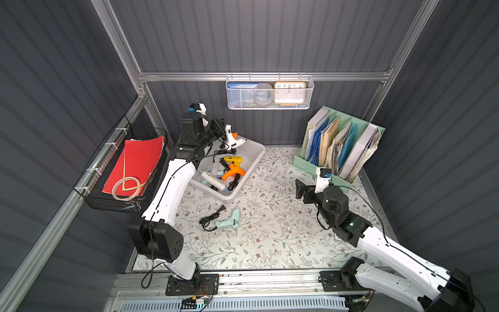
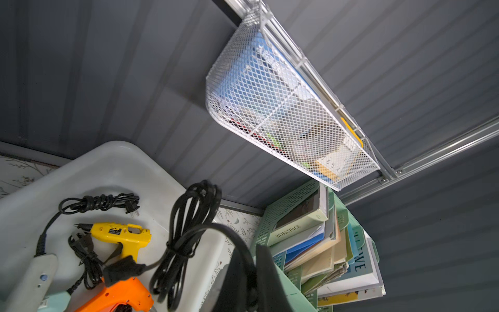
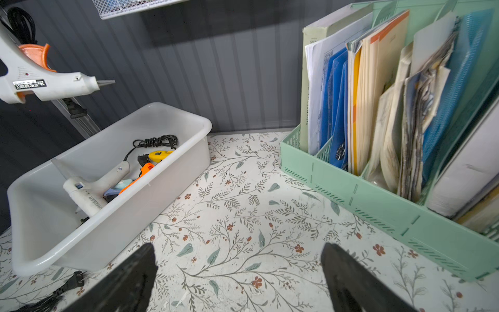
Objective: Put the hot melt glue gun into the storage box
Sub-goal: Place the hot melt adhesive gun in the storage box.
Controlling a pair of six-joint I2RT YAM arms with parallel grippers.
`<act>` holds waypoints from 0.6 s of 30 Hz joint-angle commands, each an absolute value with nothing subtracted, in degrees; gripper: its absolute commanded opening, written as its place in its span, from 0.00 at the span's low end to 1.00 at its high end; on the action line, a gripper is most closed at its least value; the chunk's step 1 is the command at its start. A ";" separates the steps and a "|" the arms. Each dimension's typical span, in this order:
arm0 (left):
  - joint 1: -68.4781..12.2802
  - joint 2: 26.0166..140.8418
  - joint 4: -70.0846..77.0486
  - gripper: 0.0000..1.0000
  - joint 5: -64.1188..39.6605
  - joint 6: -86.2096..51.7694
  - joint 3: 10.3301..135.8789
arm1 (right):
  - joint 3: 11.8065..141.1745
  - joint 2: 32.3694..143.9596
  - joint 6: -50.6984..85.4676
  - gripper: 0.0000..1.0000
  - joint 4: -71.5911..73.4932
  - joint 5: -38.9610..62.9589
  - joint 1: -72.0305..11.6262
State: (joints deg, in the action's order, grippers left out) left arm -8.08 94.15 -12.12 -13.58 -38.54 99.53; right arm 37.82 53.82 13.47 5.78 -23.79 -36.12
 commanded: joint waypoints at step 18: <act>-7.03 116.20 -1.39 0.00 -19.07 -44.95 103.03 | 44.51 58.70 14.72 0.99 -2.26 -18.71 -37.42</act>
State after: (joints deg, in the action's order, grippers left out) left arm -7.14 115.94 -5.17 -18.02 -43.33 100.55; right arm 42.57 58.17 15.18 0.25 -19.29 -36.86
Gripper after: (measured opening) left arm 0.087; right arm 0.990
